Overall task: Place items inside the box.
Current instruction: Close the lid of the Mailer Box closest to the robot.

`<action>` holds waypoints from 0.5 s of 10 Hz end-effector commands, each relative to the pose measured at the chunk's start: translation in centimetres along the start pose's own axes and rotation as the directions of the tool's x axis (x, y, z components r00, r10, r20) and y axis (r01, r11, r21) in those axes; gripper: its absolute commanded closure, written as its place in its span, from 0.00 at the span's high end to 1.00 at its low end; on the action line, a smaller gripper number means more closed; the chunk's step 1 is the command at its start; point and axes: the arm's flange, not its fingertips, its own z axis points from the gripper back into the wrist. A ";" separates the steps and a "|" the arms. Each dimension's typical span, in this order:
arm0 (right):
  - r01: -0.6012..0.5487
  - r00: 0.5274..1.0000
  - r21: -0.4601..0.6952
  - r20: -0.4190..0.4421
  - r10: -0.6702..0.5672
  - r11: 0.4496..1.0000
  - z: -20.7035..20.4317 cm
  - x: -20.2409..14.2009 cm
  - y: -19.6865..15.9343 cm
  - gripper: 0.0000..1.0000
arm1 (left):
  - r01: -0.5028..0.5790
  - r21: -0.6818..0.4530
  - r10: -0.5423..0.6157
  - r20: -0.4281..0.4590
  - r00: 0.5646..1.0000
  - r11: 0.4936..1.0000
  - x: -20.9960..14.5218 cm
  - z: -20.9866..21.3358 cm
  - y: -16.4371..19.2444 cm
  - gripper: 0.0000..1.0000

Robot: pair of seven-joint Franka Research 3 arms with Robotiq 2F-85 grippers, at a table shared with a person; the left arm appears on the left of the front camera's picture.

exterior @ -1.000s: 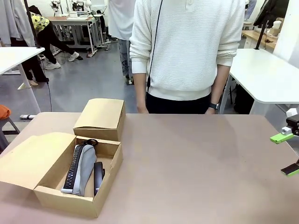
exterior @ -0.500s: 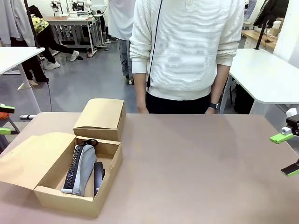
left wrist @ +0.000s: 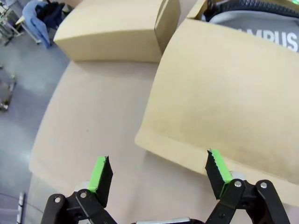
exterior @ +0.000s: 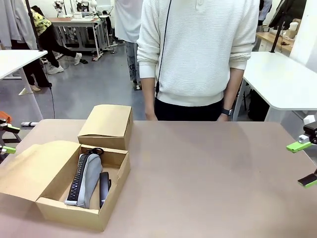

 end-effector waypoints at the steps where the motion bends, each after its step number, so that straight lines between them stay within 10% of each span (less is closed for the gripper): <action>1: 0.003 1.000 0.007 0.000 -0.003 1.000 0.1 -0.1 0.3 1.00 | 0.033 -0.031 -0.034 -0.024 0.999 0.999 -1.0 0.1 -0.2 1.00; 5: 0.003 1.000 0.007 0.000 -0.003 1.000 0.1 -0.1 0.3 1.00 | 0.036 -0.188 -0.058 -0.113 0.992 0.982 -3.7 -2.3 -2.4 1.00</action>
